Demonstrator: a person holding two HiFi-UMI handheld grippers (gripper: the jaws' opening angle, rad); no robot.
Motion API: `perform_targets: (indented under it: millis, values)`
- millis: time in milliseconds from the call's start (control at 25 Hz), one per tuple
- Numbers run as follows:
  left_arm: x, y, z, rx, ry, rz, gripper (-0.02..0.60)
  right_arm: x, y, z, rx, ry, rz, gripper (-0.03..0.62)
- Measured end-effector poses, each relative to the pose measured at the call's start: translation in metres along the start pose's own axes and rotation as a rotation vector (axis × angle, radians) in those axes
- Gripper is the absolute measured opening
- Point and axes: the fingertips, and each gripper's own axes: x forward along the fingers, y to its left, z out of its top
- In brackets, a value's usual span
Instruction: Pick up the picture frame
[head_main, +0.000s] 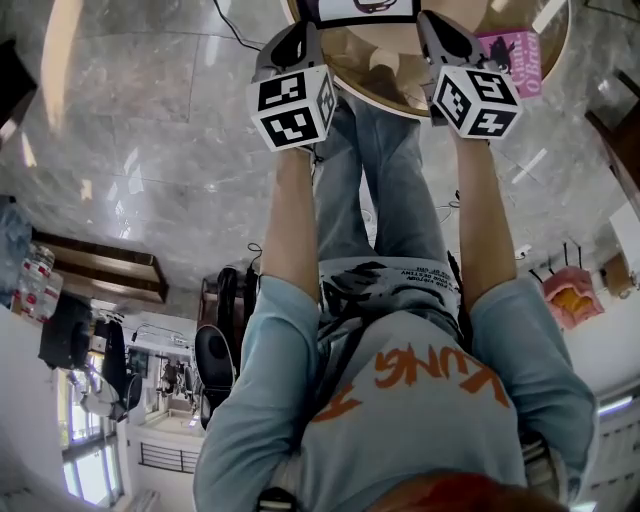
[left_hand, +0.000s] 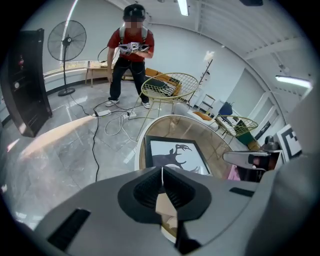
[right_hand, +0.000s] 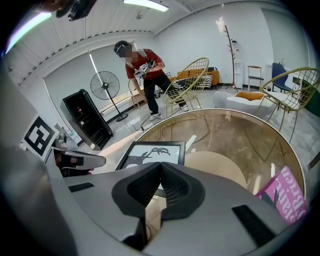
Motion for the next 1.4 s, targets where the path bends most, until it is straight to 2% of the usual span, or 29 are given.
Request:
perform_targets:
  millis: [120,240,280,360,440,640,800,1240,1400]
  values:
    - [0.015,0.002,0.000,-0.034,0.014,0.022,0.021,0.013,-0.012,0.000,0.008,0.002,-0.005,-0.002]
    - [0.026,0.009,0.002,-0.029,0.027,0.044,0.023,0.027,-0.020,0.003,0.031,-0.006,-0.014,0.000]
    - [0.030,0.010,0.002,-0.022,0.032,0.046,0.034,0.030,-0.022,0.005,0.032,-0.008,-0.015,0.002]
    - [0.038,0.011,0.002,-0.012,0.045,0.043,0.114,0.037,-0.026,0.006,0.026,-0.006,-0.015,0.017]
    - [0.043,0.013,0.002,-0.010,0.056,0.044,0.138,0.043,-0.029,0.006,0.022,0.001,-0.015,0.055]
    - [0.054,0.013,0.008,-0.012,0.067,0.047,0.141,0.050,-0.040,0.004,0.023,0.026,-0.032,0.108]
    - [0.062,0.018,0.005,-0.016,0.080,0.045,0.141,0.060,-0.042,-0.002,0.072,0.048,-0.014,0.152]
    - [0.075,0.019,0.002,-0.060,0.103,0.019,0.140,0.075,-0.047,-0.016,0.098,0.111,-0.017,0.150]
    - [0.077,0.020,0.001,-0.046,0.101,0.015,0.137,0.078,-0.048,-0.019,0.097,0.110,-0.021,0.132]
